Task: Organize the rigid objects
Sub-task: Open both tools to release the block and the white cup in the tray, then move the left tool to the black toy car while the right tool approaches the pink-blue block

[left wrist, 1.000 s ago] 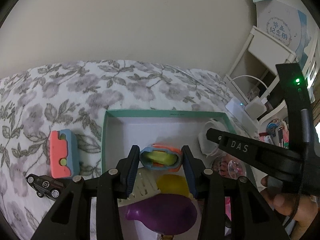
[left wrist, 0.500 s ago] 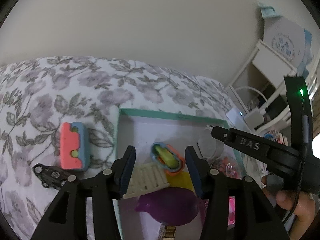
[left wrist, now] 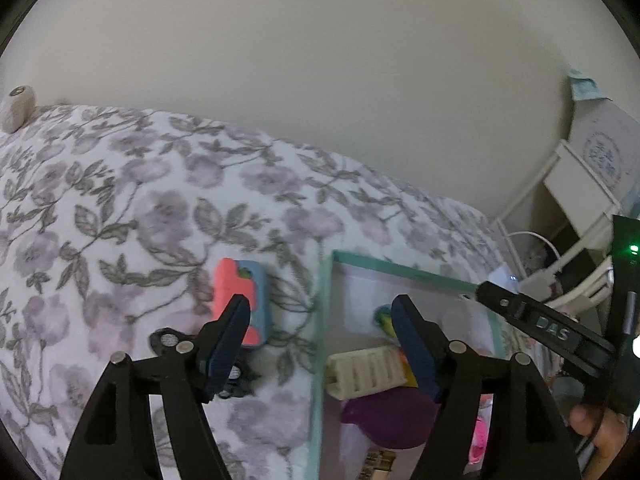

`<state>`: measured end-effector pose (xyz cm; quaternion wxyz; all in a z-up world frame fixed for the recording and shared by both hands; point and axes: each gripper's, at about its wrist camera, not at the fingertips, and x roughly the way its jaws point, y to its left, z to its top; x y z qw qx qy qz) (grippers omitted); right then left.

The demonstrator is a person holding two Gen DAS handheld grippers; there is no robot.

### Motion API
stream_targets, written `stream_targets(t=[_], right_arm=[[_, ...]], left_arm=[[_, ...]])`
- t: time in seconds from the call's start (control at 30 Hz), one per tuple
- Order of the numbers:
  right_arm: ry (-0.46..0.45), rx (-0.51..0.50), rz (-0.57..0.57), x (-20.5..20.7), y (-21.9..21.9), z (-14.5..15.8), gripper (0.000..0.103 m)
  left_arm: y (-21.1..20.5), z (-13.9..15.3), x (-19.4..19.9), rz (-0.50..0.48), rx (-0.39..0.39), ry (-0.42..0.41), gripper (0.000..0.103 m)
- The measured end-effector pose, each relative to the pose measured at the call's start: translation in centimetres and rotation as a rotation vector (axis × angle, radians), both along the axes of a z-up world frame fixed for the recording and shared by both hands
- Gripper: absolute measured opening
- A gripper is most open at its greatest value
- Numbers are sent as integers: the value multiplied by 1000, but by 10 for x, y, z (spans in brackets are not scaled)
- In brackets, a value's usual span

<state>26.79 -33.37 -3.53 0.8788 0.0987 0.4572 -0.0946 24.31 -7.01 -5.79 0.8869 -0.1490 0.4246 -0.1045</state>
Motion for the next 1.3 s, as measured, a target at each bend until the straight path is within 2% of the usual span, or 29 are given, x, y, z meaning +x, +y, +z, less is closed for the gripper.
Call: stream_targets(t=[0.07,0.13,0.2,0.27,0.3,0.33,0.43,0.67,1.07,1.17,1.3], right_arm=[[1,-1,12,1,2,0,90],[2,-2,18,1,3,1,94],[3,-10,27,2,5,0,102],[3,-19,34,2,6,1,102],[5,-23,37,2,7,0,102],[6,-26,41,2,8,1,103],[11,-34,48,3,10,0,103],[21,-30,82,4,22,-2,103],[36,-54,190,8,64,-4,103],[41,-62,203,9,71,-5,103],[52,-70,221,10,78,-9,103]], left_arm=[[4,-2,1,20,9,9,78],[10,-5,2,47,12,22,87],[15,-7,2,67,12,30,88],[18,-10,2,88,24,35,89],[20,-10,2,104,43,32,93],[21,-11,2,119,61,26,103],[25,-11,1,137,80,19,103],[31,-18,4,142,93,72,103],[76,-40,4,255,90,163,103],[74,-46,5,249,98,178,103],[62,-52,7,196,114,195,103]])
